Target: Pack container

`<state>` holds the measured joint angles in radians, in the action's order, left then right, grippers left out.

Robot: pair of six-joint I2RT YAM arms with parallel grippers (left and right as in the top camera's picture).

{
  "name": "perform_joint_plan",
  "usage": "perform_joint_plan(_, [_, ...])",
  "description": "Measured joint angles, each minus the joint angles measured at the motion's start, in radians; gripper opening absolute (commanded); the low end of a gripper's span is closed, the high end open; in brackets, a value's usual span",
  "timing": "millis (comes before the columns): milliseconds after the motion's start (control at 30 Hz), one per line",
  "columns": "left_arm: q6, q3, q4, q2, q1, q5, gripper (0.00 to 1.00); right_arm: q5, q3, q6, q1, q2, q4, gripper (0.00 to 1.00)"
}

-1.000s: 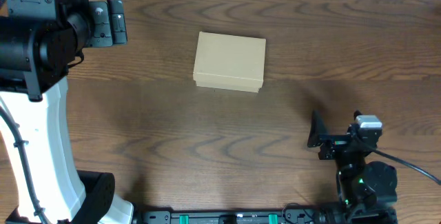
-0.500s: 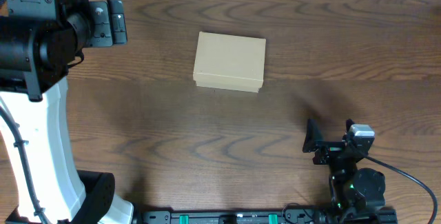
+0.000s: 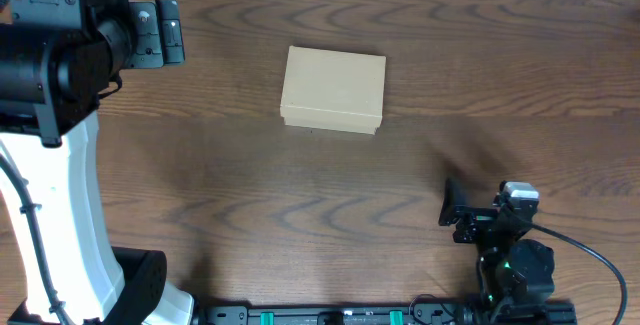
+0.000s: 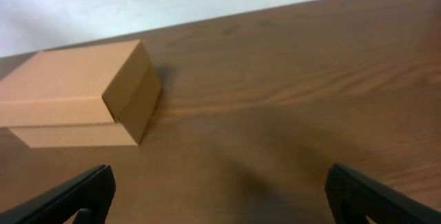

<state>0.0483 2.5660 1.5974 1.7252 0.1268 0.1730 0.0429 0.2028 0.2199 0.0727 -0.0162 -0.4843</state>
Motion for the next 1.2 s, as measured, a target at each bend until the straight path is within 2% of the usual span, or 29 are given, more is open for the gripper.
perform_joint_plan(400, [0.0,0.0,0.0,0.0,0.0,0.0,0.96,0.003,-0.061,0.0,-0.003,0.0,-0.014,0.99])
perform_joint_plan(1200, [0.0,0.0,0.0,0.0,0.0,0.0,0.96,0.018,-0.061,0.0,-0.003,0.0,-0.013,0.99])
